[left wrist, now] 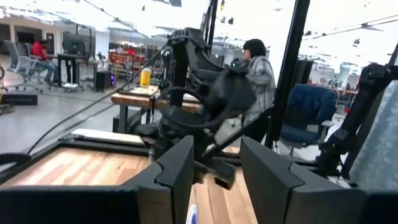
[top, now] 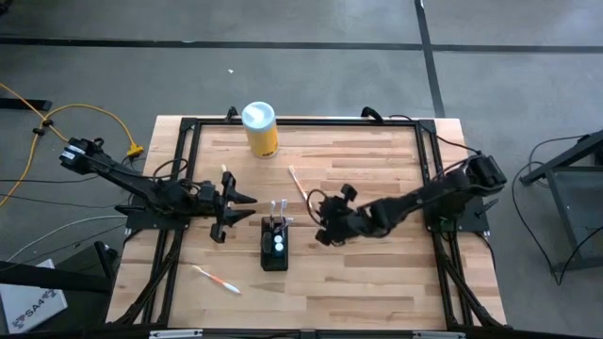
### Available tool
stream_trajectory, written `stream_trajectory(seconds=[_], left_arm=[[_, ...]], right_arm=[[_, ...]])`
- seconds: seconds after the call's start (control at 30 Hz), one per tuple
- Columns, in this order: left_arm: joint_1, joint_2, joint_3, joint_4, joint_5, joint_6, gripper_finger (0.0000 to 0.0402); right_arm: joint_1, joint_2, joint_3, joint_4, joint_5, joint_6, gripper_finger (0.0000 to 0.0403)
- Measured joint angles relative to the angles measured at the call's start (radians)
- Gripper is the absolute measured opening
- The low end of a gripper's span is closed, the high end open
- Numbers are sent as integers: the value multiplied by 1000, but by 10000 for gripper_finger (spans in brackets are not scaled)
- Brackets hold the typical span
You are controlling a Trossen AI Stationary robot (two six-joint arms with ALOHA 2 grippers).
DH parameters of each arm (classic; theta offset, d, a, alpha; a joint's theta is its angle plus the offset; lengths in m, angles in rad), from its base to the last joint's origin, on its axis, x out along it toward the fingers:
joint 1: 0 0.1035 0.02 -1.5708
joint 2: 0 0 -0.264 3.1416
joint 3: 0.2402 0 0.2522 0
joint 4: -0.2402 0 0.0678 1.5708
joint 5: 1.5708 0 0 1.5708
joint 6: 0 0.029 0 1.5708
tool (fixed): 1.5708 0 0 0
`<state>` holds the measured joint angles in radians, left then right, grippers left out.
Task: Pick & Place toothbrushing station
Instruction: Put the top right orange toothbrush into the bottom section of the black wire organizer
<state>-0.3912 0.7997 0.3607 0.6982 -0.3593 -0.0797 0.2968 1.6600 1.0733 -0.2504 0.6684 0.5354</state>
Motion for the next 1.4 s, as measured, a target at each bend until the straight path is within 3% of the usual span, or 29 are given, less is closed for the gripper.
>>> stream_trajectory(seconds=[0.4,0.8,1.4], left_arm=[[0,0,0,-29,-1,45,129],[1,0,0,-54,-12,64,129],[1,0,0,-64,-12,61,129]], right_arm=[[-159,1,-149,249,-19,-41,111],[-158,185,-160,525,-23,-275,111],[-214,257,-158,638,-49,-151,111]])
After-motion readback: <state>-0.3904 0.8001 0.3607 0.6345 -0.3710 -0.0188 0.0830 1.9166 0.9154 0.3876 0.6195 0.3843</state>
